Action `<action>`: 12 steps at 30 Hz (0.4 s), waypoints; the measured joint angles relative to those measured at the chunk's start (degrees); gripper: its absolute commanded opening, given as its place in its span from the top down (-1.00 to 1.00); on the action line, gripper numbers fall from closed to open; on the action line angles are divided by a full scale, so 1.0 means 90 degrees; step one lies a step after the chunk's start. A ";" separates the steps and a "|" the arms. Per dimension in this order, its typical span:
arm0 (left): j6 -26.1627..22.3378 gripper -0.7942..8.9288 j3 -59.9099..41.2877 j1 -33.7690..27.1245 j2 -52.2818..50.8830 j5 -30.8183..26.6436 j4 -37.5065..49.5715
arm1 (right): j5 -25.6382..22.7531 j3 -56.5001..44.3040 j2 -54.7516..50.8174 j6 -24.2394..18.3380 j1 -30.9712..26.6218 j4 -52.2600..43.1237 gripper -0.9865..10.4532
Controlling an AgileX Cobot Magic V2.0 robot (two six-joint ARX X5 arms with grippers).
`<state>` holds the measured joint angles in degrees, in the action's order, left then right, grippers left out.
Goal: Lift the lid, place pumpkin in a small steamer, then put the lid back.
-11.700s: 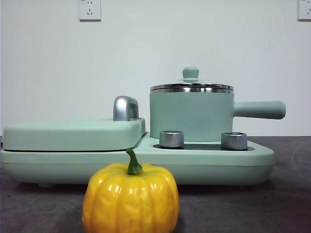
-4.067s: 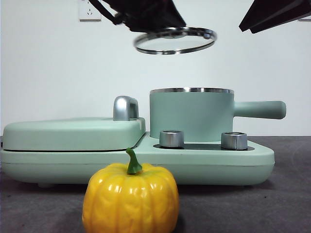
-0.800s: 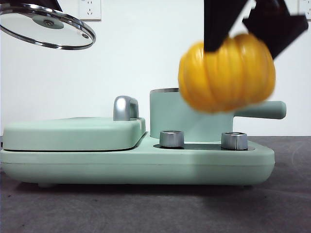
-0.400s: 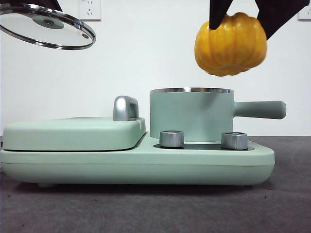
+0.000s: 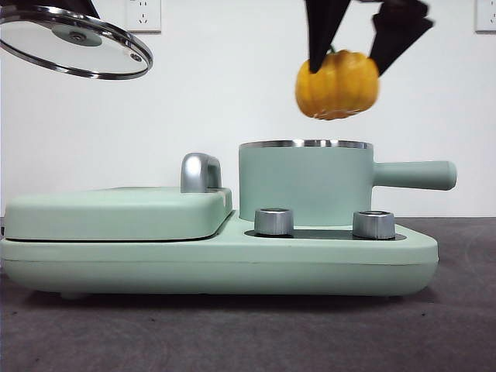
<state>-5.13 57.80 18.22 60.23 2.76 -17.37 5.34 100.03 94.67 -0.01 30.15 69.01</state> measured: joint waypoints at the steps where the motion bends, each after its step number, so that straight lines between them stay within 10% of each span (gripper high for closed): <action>1: 0.0002 0.80 0.0000 0.0000 0.0000 0.0000 0.0000 | -0.0044 0.0126 0.0134 -0.0046 -0.0007 -0.0090 0.21; 12: 0.0000 0.80 0.0000 0.0000 0.0000 0.0000 0.0000 | -0.0117 0.0381 0.1044 -0.0318 -0.0007 -0.1107 0.21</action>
<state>-5.13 57.80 18.22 60.23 2.76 -17.37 4.29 103.46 104.07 -2.87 30.09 59.05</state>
